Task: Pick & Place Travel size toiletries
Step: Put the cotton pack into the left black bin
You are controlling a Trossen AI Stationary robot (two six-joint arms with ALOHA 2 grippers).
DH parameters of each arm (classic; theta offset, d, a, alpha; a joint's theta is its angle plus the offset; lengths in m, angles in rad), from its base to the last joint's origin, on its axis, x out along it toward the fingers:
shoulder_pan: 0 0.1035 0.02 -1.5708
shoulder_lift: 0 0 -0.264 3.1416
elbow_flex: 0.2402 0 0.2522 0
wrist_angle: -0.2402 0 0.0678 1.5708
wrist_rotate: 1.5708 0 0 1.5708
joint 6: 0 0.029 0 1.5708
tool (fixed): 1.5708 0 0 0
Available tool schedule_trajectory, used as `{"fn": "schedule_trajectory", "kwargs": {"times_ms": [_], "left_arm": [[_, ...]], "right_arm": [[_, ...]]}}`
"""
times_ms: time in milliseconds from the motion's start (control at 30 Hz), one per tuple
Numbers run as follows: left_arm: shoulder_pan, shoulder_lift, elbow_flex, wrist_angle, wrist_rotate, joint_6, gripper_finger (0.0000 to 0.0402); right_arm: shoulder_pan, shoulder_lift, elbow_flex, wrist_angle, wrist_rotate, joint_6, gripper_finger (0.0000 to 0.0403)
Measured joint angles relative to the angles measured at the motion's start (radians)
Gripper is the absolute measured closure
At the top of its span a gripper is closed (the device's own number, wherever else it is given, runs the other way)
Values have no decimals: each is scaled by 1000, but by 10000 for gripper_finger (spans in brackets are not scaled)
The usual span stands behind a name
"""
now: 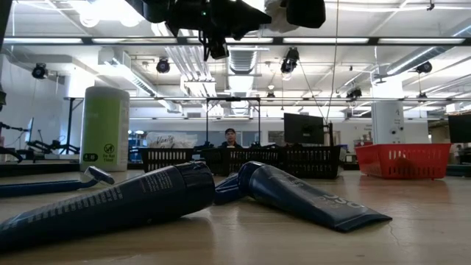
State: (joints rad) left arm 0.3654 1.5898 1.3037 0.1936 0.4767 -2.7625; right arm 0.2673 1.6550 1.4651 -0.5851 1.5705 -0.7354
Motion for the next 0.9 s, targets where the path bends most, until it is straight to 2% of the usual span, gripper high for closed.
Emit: {"fn": "schedule_trajectory", "kwargs": {"times_ms": [433, 900], "left_arm": [[12, 0, 0, 0, 0, -45, 204], [3, 0, 0, 21, 31, -58, 204]], "right_arm": [[3, 0, 0, -1, 0, -5, 319], [-4, 0, 0, -2, 0, -1, 329]]}}
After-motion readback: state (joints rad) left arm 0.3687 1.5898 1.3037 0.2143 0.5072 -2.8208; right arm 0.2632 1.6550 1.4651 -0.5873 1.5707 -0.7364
